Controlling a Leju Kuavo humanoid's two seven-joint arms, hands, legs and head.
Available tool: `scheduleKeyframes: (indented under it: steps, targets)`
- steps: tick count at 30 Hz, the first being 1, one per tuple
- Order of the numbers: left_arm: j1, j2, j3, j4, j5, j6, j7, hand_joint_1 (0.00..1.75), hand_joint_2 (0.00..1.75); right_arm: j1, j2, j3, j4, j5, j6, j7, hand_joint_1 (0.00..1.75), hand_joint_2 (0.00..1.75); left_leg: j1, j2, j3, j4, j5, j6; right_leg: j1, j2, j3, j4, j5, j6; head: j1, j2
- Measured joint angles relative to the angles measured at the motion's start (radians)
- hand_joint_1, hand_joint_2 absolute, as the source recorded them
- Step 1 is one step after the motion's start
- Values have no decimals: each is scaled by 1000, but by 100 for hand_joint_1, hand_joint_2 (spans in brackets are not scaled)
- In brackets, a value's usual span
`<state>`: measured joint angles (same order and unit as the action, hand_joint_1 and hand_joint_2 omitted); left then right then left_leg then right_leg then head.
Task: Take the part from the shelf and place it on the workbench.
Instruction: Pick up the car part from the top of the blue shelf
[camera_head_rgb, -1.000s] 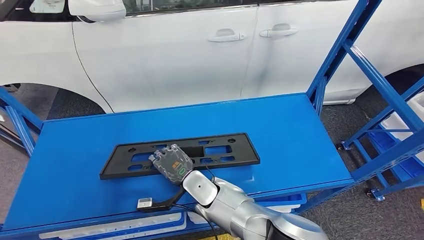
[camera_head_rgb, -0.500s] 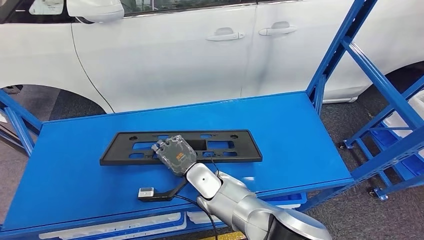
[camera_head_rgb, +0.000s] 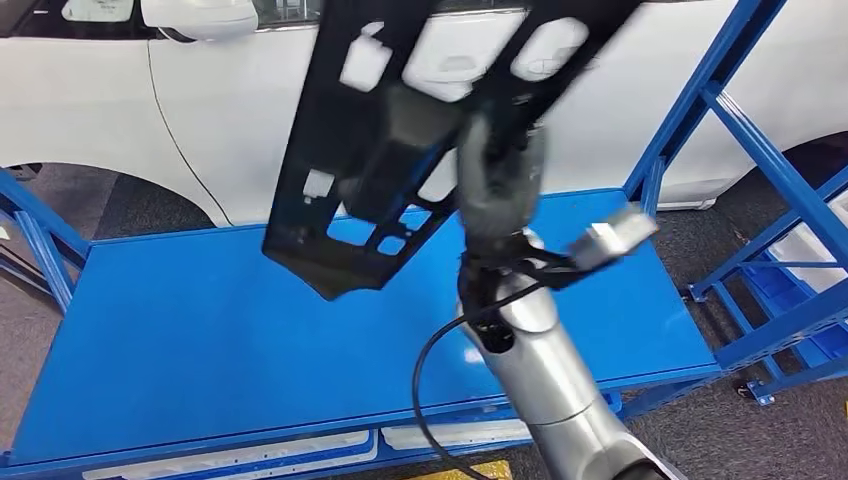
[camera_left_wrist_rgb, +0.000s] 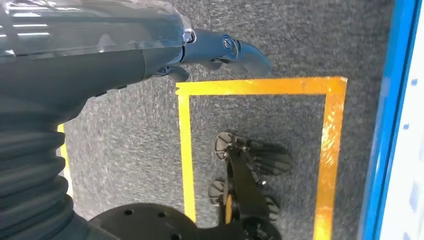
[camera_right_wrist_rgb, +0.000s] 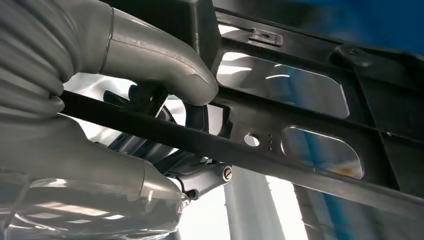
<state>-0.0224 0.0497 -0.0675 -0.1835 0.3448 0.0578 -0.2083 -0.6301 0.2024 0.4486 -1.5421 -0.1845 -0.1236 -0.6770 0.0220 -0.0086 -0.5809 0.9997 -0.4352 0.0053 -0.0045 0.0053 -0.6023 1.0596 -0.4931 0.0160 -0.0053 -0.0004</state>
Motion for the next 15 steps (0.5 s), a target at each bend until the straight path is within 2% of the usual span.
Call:
scheduleKeyframes:
  steps: [3, 4, 5, 6, 8, 9, 10, 13, 15]
  targets:
    - [2, 0, 13, 0, 8, 2, -20, 0, 175, 52, -14, -62, -175, -139, 158, 31, 175, 175, -3, 1, 1, 0, -3, 10, -1, 0, -94, 193, -90, 5, 0, 0]
    - [2, 0, 17, 0, 8, 3, -28, 0, 175, 81, -17, -72, -229, -170, 216, 39, 175, 175, -4, 1, 2, 0, -4, 12, -1, 0, -117, 235, -99, 4, 0, 0]
    - [2, 0, 20, 0, 8, 4, -35, 0, 175, 109, -19, -77, -279, -194, 273, 44, 175, 175, -5, 1, 4, 0, -6, 12, -1, 0, -122, 241, -87, 2, 0, 0]
    - [2, 0, 22, 0, 6, 6, -42, 0, 175, 133, -23, -79, -319, -208, 320, 44, 175, 175, -6, 1, 7, 1, -8, 12, -1, 0, -107, 204, -57, -1, 0, 0]
    - [0, 0, 24, 0, 2, 9, -49, 0, 175, 169, -29, -75, -371, -213, 371, 34, 175, 175, -9, 0, 13, 3, -14, 8, 0, -1, -41, 63, 14, -11, 0, 0]
    - [-2, 0, 24, 0, 0, 10, -50, 0, 175, 182, -31, -72, -388, -213, 382, 28, 175, 175, -11, 0, 15, 4, -17, 4, 2, -1, -13, 3, 36, -15, 0, 0]
    - [-3, 0, 24, 0, -2, 11, -51, 0, 175, 194, -33, -70, -403, -213, 388, 24, 175, 175, -13, 0, 16, 5, -19, 0, 4, -1, 2, -31, 45, -17, 0, 0]
    - [-5, 1, 24, 0, -3, 12, -52, 0, 175, 218, -38, -67, -433, -213, 395, 17, 175, 175, -13, 2, 17, 5, -21, -17, 5, 1, 6, -46, 49, -29, 0, 0]
    - [-5, 2, 25, 0, -4, 14, -50, 0, 175, 226, -40, -61, -443, -213, 404, 15, 175, 175, -11, 3, 6, 37, -51, -29, 1, -2, 8, -52, 57, -40, 0, 0]
